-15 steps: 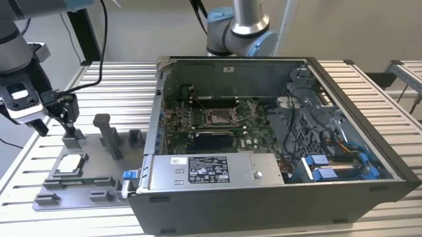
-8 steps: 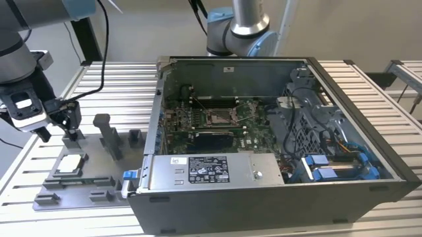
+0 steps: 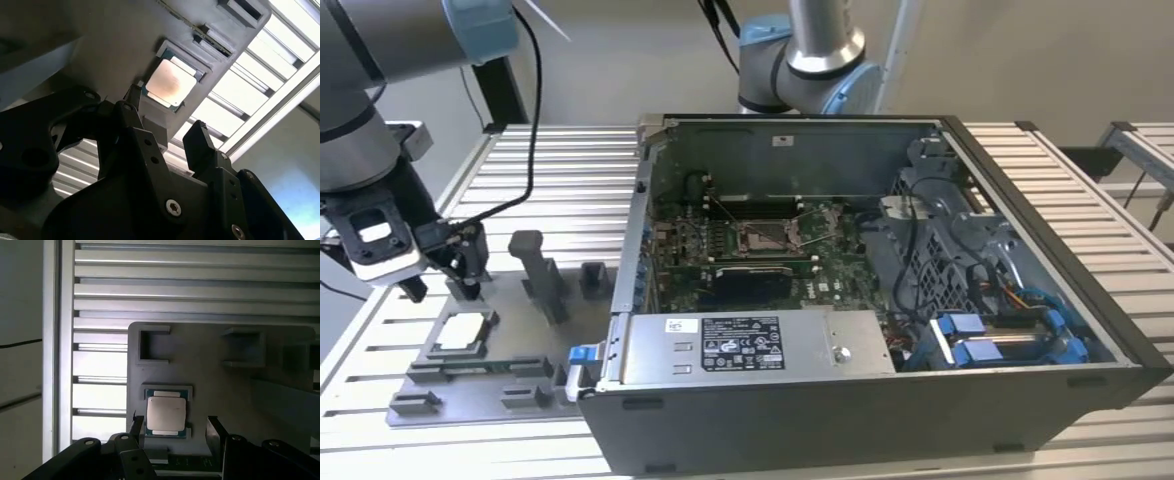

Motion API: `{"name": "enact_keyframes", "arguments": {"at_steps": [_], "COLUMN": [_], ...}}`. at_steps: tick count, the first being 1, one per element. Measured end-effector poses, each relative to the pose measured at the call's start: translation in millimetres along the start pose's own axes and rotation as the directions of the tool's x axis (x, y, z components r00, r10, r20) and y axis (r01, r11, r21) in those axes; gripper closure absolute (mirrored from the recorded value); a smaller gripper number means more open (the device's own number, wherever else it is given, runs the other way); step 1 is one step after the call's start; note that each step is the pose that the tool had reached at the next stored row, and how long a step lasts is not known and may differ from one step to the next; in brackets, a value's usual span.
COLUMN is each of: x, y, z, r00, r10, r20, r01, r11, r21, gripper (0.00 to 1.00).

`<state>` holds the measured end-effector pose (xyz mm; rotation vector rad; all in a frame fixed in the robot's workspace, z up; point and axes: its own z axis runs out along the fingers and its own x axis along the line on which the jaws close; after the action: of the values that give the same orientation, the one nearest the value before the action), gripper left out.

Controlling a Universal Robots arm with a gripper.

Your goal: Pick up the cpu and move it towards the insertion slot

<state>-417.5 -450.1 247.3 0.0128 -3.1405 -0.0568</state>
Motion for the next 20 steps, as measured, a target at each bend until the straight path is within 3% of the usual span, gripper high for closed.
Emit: {"name": "enact_keyframes", "arguments": {"at_steps": [5, 20], "x": [3.5, 4.8], "y": [-0.4, -4.8], "z": [9.0, 33.7], "r00": [1.0000, 1.0000], "r10": [0.000, 0.000], "r20": [0.0057, 0.0056], "r01": [0.000, 0.000], "r11": [1.0000, 1.0000], "r21": [-0.0002, 0.0001], "gripper": [0.00, 0.00]}}
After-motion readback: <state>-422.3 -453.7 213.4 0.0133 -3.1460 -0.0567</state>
